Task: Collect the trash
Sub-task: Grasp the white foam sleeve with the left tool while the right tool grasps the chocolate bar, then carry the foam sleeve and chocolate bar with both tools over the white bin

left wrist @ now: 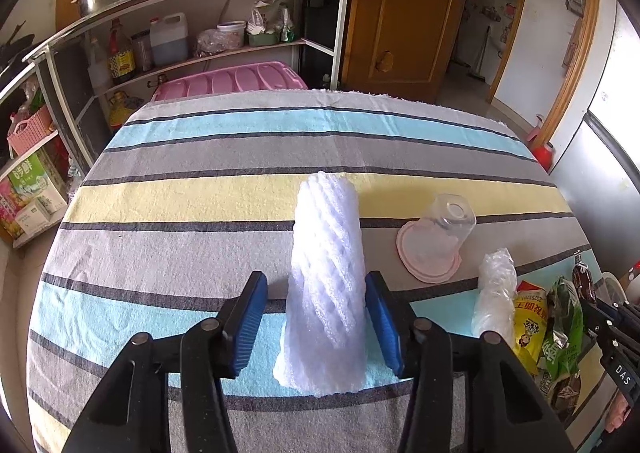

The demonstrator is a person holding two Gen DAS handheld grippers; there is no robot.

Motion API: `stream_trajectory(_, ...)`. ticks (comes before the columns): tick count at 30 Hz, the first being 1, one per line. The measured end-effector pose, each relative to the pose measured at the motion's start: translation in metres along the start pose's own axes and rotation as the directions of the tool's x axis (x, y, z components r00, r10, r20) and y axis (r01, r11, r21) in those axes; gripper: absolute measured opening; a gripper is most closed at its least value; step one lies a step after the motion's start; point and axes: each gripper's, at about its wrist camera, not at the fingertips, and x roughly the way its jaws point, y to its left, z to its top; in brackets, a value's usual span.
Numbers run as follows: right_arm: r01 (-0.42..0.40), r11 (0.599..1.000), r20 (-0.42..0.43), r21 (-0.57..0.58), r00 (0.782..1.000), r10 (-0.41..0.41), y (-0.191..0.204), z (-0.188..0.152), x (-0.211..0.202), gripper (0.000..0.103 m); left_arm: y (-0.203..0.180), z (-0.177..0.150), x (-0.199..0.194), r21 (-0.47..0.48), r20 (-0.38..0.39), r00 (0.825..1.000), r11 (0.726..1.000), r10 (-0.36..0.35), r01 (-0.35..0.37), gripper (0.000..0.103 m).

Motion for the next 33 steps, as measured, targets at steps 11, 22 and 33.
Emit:
stream_trajectory(11, 0.001, 1.0, 0.013, 0.006, 1.0, -0.001, 0.0, -0.003, -0.004, 0.015, 0.001, -0.002, -0.006, 0.004, 0.011, 1.0, 1.0, -0.008, 0.008, 0.026)
stream_trajectory(22, 0.003, 1.0, 0.035, 0.006, 0.999, -0.003, -0.001, -0.005, -0.015, 0.011, -0.005, -0.007, -0.028, 0.018, 0.048, 0.999, 1.0, -0.016, 0.015, 0.024)
stream_trajectory(33, -0.005, 1.0, 0.066, 0.026, 0.998, 0.003, -0.003, -0.011, -0.031, 0.01, -0.026, -0.02, -0.062, 0.064, 0.087, 0.995, 0.997, -0.055, 0.049, 0.024)
